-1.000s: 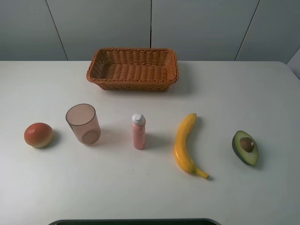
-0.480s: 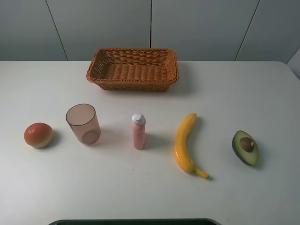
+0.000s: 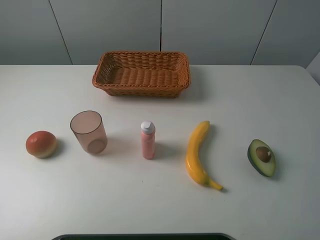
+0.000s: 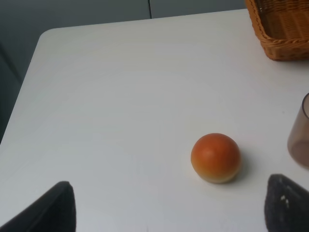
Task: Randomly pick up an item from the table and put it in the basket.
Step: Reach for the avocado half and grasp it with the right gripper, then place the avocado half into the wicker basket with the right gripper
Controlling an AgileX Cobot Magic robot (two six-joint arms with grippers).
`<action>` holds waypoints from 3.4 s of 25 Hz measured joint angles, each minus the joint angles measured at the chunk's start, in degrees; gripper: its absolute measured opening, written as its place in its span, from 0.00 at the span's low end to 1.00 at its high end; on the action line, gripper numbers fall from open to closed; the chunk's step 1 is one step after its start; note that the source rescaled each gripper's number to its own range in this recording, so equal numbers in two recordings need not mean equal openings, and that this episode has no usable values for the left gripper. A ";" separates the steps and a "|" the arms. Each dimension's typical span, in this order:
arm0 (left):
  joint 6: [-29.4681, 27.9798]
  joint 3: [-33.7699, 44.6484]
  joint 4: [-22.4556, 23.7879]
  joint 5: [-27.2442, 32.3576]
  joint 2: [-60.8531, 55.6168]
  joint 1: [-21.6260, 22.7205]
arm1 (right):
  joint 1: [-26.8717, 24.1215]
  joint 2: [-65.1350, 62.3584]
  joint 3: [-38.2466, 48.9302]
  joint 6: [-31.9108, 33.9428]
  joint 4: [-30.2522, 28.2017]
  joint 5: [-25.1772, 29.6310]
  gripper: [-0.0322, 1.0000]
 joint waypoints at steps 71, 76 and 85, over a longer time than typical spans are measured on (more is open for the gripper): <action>0.00 0.00 0.00 0.00 0.00 0.00 | 5.16 95.45 -2.00 -15.20 10.37 -35.19 1.00; 0.00 0.00 0.00 0.00 0.00 0.00 | 5.16 95.45 -2.00 -15.20 10.86 -35.30 0.43; 0.00 0.00 0.00 0.00 0.00 0.00 | 5.16 95.45 -2.00 -15.20 10.96 -35.18 0.04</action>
